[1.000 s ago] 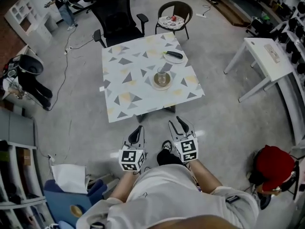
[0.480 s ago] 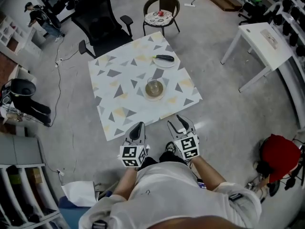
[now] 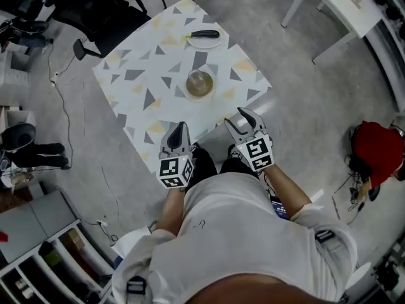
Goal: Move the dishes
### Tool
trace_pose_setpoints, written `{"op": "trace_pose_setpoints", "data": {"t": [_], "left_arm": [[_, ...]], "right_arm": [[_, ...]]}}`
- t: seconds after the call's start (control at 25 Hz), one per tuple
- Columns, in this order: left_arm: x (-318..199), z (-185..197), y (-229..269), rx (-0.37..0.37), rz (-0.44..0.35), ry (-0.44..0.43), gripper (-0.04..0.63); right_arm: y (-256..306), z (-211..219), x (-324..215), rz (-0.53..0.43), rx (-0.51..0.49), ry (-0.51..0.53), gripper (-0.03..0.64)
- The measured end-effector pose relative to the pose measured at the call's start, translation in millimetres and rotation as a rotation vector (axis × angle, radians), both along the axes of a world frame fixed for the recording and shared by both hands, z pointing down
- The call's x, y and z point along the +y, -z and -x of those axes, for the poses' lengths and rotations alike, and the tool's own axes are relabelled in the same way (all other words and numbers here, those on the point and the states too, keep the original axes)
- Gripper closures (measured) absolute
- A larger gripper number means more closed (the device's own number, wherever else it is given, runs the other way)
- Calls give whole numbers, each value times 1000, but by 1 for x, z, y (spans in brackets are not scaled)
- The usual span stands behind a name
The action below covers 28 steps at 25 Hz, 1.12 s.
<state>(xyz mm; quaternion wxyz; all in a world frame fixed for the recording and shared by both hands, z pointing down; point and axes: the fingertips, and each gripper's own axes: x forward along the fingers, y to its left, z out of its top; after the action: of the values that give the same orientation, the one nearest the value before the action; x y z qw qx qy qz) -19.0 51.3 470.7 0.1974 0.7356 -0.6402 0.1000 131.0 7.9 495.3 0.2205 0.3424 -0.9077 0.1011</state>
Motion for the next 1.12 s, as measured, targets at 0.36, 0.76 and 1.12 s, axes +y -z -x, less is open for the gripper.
{"op": "trace_pose_setpoints", "data": {"t": [0.36,0.76,1.12], "left_arm": [[-49,50,-29,-1,36,-269,575],[-70,78,-87,23,165,-280,575],[-86,103,-102,-63,227,-141,575]], "right_arm": [[-9,70,-2,47,55,-134,390],[-46,93,-47,39,130,-86,371],[-85,116,-105,78,128,91,342]]}}
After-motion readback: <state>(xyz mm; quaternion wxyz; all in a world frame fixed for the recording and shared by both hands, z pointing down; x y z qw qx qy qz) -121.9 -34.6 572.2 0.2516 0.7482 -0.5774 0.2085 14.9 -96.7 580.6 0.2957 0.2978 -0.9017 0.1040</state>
